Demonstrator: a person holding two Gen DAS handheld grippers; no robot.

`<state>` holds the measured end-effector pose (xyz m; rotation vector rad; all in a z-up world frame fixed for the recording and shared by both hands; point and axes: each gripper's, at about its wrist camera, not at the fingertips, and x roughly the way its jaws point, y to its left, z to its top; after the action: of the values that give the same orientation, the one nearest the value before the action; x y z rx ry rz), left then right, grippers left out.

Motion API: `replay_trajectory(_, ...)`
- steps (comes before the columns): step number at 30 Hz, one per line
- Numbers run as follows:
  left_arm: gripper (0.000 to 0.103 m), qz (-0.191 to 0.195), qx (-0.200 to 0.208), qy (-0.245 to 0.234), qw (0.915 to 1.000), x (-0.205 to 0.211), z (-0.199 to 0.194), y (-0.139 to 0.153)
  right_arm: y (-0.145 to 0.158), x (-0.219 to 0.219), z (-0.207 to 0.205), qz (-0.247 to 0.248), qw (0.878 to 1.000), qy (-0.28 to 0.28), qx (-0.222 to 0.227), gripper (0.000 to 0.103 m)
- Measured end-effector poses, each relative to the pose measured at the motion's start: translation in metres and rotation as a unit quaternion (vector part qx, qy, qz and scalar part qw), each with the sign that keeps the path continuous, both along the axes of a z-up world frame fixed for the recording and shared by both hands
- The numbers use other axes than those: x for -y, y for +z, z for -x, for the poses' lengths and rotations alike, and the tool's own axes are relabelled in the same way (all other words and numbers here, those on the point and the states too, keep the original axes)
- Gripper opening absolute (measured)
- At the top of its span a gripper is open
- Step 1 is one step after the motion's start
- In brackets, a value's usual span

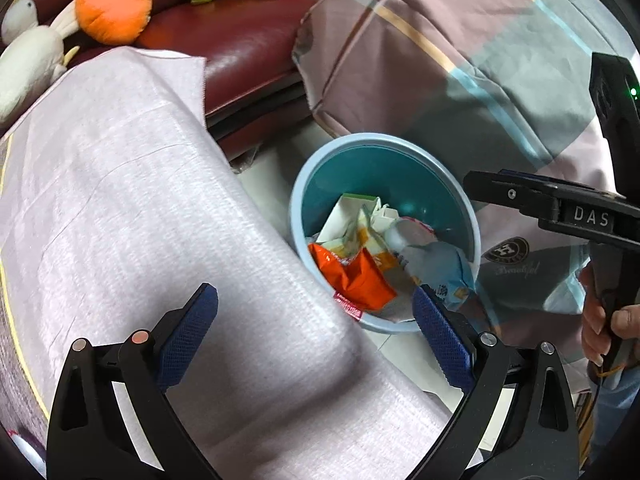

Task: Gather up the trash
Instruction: 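Move both open tools back over the table toward the green candy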

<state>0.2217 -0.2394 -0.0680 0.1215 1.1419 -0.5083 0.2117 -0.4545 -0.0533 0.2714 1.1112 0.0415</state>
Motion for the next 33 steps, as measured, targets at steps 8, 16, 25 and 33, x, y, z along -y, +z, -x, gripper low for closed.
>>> replay_trajectory(8,0.098,0.009,0.011,0.02,0.9997,-0.028,0.014,0.011,0.007,-0.02,0.005,0.007,1.0,0.015,-0.002,0.074)
replay_trajectory(16,0.098,0.017,0.024,0.053,0.9982,-0.073,0.03,0.023,0.021,-0.055,0.015,0.014,0.999,0.038,0.005,0.074)
replay_trajectory(25,0.098,0.03,0.038,0.092,0.9945,-0.132,0.052,0.035,0.039,-0.108,0.024,0.029,0.997,0.074,0.013,0.074)
replay_trajectory(33,0.098,0.043,0.054,0.152,0.986,-0.21,0.081,0.043,0.051,-0.172,0.033,0.046,0.991,0.12,0.018,0.074)
